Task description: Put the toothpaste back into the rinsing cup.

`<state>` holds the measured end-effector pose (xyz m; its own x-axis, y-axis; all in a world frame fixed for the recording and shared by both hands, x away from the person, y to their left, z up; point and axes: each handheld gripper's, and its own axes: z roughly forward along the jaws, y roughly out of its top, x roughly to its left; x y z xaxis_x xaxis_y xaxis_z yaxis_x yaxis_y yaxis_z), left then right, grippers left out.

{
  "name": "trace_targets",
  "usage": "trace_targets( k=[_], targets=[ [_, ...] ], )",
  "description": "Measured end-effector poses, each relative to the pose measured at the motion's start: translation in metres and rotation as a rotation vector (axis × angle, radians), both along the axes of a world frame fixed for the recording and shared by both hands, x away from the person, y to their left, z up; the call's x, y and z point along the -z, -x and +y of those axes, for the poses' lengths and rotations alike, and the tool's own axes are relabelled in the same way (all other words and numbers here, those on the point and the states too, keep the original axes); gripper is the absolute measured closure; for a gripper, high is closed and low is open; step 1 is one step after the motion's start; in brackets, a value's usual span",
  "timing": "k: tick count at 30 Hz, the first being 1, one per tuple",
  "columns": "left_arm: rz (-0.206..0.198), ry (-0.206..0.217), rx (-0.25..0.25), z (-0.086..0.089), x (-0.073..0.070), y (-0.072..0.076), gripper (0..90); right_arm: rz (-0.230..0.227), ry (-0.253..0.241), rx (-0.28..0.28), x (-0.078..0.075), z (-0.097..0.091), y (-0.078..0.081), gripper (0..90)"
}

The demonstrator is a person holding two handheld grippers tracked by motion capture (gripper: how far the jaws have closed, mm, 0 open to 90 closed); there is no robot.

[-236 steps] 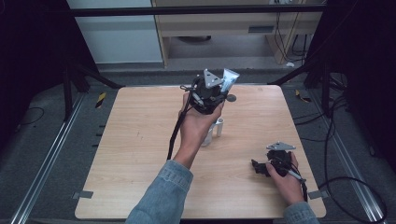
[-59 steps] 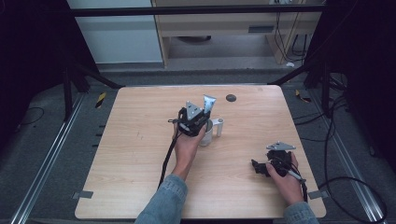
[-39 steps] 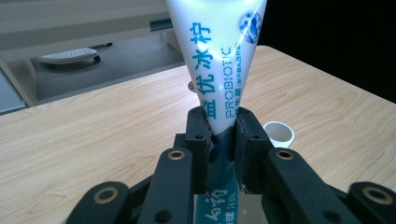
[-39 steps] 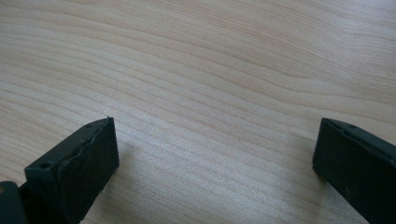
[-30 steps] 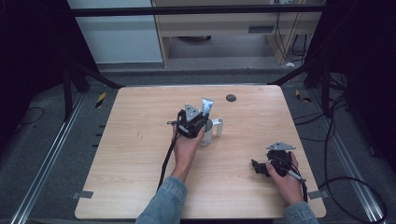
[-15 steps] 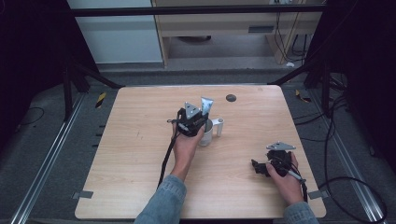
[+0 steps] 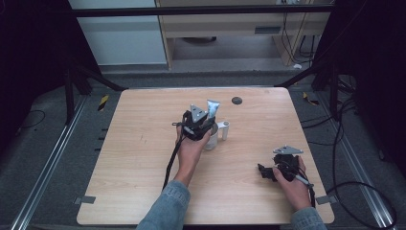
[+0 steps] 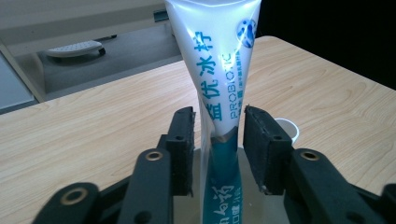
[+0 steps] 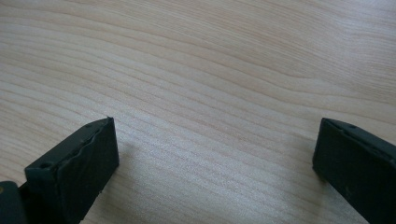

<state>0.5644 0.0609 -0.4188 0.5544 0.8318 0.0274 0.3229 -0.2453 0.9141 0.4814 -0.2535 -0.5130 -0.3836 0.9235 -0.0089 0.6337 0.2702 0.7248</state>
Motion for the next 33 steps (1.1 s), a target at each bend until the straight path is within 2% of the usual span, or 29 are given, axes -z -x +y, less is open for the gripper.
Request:
trace_targets(
  k=[7,18,22,30,33],
  targets=[
    [-0.012,-0.017,0.006,0.001,-0.003,0.005,53.8,0.0,0.0,0.0,0.0,0.0,0.0,0.5],
    [-0.035,-0.046,0.042,-0.004,-0.007,0.012,46.7,0.0,0.0,0.0,0.0,0.0,0.0,0.6],
    [-0.046,-0.063,0.048,-0.004,-0.011,0.015,42.6,0.0,-0.002,0.001,0.0,0.0,0.0,0.6],
    [-0.07,-0.104,0.078,-0.006,-0.021,0.024,40.2,0.0,-0.001,0.0,0.0,0.0,0.0,0.6],
    [-0.064,-0.129,0.097,-0.007,-0.026,0.029,38.1,0.001,-0.002,0.002,0.0,0.0,0.0,0.6]
  ],
)
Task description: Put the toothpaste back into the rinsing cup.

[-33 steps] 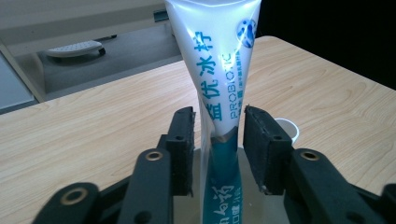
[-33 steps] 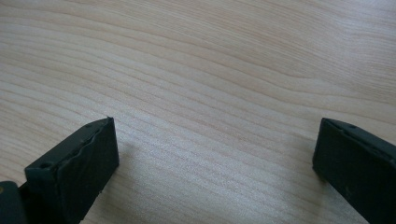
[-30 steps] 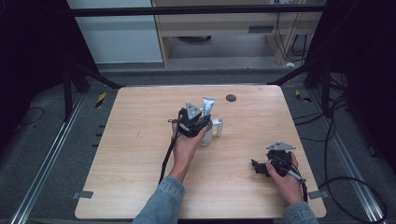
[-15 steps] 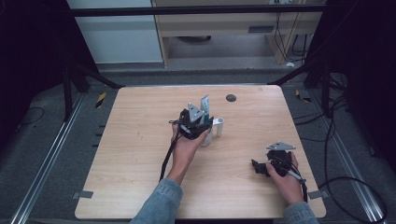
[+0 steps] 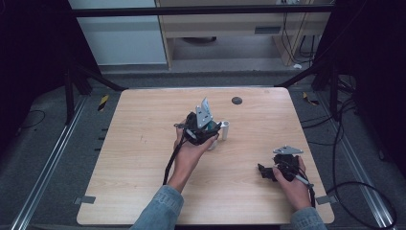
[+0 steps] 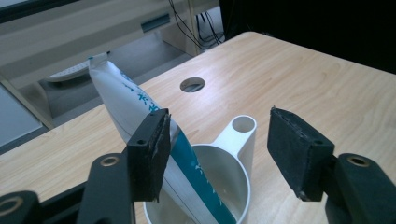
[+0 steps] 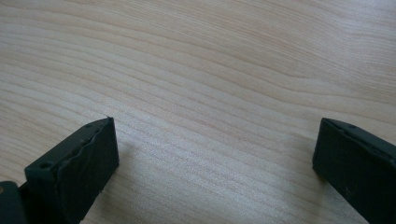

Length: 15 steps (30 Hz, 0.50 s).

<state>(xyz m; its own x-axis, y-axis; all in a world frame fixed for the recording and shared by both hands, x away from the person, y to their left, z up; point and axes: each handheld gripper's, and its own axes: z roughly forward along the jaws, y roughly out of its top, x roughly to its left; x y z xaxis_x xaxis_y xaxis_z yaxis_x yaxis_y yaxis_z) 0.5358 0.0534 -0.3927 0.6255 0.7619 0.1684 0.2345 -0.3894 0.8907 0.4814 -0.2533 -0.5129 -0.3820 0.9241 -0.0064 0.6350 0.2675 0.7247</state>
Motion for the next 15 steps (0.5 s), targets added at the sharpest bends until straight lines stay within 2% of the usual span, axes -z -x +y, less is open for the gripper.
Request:
trace_targets(
  k=[3,7,8,9,11,15],
  targets=[
    [0.023,-0.028,0.038,-0.001,-0.004,0.004,35.7,-0.002,0.003,-0.003,0.0,0.0,0.0,0.6],
    [0.048,-0.04,0.076,-0.003,-0.006,0.007,30.9,-0.001,0.002,-0.001,0.0,0.0,0.0,0.6],
    [0.059,-0.04,0.104,-0.003,-0.007,0.009,29.8,-0.001,0.002,-0.001,0.0,0.0,0.0,0.6],
    [0.059,-0.04,0.104,-0.003,-0.007,0.009,28.9,-0.001,0.002,-0.001,0.0,0.0,0.0,0.6],
    [0.083,-0.055,0.138,-0.003,-0.008,0.012,26.2,-0.001,-0.002,0.002,0.0,0.0,0.001,0.6],
    [0.102,-0.054,0.144,-0.002,-0.008,0.014,20.2,-0.002,-0.001,0.003,0.0,0.0,0.002,0.6]
  ],
)
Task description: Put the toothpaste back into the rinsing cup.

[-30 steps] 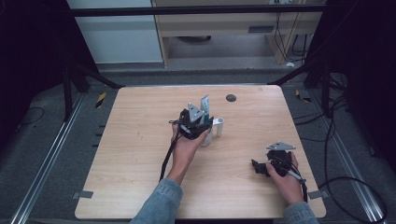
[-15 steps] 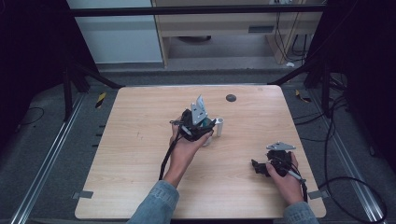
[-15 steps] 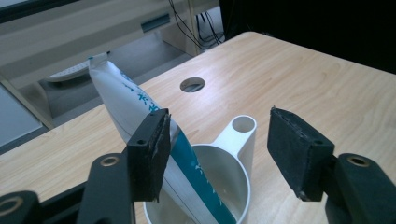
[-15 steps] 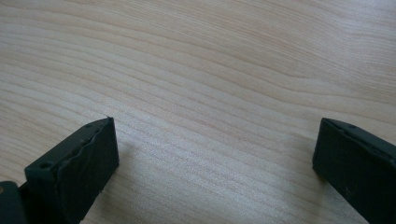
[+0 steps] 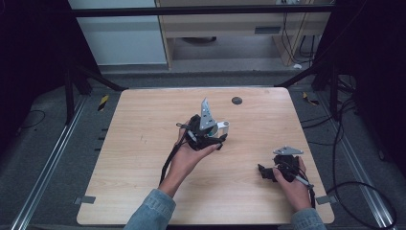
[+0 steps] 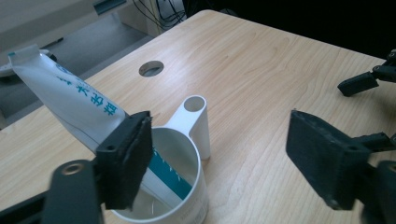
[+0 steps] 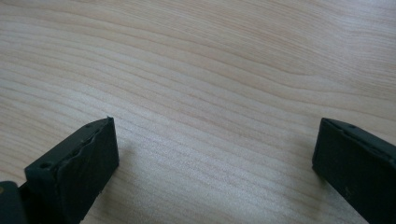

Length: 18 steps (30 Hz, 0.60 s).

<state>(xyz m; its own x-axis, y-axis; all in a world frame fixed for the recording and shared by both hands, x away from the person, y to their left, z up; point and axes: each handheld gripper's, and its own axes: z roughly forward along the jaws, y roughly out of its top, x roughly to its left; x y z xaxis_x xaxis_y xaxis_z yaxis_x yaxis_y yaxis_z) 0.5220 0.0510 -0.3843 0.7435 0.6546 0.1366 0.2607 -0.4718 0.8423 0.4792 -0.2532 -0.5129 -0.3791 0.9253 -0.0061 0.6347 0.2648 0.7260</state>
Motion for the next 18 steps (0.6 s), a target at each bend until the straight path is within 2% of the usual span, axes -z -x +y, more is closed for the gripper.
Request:
trace_targets(
  k=[4,5,6,9,12,18],
  targets=[
    [0.058,-0.005,-0.01,0.0,0.002,0.001,14.0,0.003,-0.003,0.004,0.0,-0.001,0.004,0.6],
    [0.058,-0.005,-0.01,0.0,0.002,0.001,12.9,0.006,-0.007,0.005,0.0,0.0,0.004,0.6],
    [0.075,-0.007,-0.012,0.0,0.003,0.001,11.7,0.001,0.001,0.005,0.0,-0.001,0.004,0.6],
    [0.085,-0.023,-0.014,0.0,0.004,0.004,10.0,0.001,0.0,0.006,0.0,-0.001,0.004,0.6],
    [0.088,-0.02,-0.015,0.002,0.005,0.007,9.5,0.001,0.001,0.005,0.0,-0.001,0.004,0.6],
    [0.104,-0.016,-0.052,0.018,0.009,0.009,8.8,0.001,0.0,0.005,0.0,-0.001,0.004,0.6]
  ],
)
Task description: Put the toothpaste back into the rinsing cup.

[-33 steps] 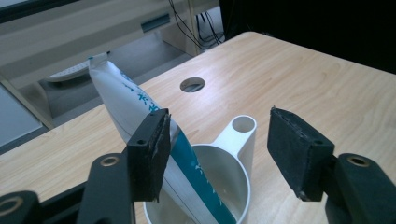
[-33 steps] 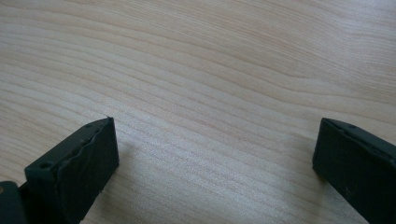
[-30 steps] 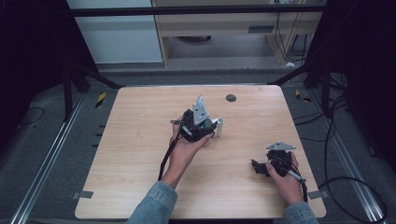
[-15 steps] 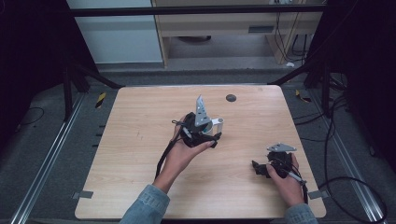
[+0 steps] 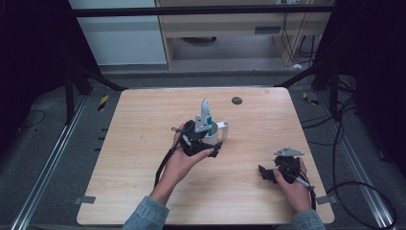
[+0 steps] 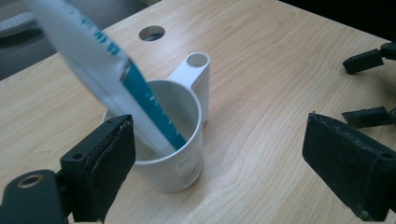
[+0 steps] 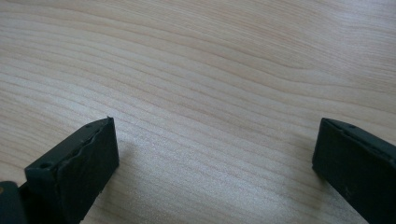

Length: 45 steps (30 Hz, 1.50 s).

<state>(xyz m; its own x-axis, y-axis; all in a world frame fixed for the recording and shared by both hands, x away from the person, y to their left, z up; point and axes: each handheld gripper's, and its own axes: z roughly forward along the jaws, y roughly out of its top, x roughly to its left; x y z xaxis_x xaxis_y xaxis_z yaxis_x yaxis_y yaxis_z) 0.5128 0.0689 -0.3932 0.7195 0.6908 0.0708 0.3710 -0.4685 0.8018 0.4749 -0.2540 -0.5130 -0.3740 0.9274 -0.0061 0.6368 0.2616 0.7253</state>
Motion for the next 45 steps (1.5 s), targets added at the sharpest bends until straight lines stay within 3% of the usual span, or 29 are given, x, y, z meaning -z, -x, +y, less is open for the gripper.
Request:
trace_targets(
  k=[12,17,28,29,37,41,45],
  targets=[
    [0.045,0.01,-0.085,0.042,0.019,-0.004,8.1,0.0,0.001,0.0,0.0,0.0,0.0,0.6],
    [0.066,-0.047,-0.121,0.06,0.031,-0.007,7.8,0.0,0.001,0.0,0.0,0.0,0.0,0.6],
    [0.132,-0.076,-0.201,0.096,0.057,-0.013,7.6,0.0,0.001,0.0,0.0,0.0,0.0,0.6],
    [0.134,-0.103,-0.226,0.103,0.061,-0.015,7.6,0.0,0.001,0.0,0.0,0.0,0.0,0.6],
    [0.159,-0.146,-0.294,0.132,0.075,-0.023,7.4,0.0,0.001,-0.001,0.0,0.0,0.0,0.6],
    [0.183,-0.097,-0.332,0.15,0.08,-0.027,8.3,0.001,-0.001,0.0,0.0,0.0,0.0,0.6],
    [0.185,-0.092,-0.367,0.16,0.082,-0.029,8.4,0.0,0.001,0.0,0.0,0.0,0.0,0.6]
  ],
)
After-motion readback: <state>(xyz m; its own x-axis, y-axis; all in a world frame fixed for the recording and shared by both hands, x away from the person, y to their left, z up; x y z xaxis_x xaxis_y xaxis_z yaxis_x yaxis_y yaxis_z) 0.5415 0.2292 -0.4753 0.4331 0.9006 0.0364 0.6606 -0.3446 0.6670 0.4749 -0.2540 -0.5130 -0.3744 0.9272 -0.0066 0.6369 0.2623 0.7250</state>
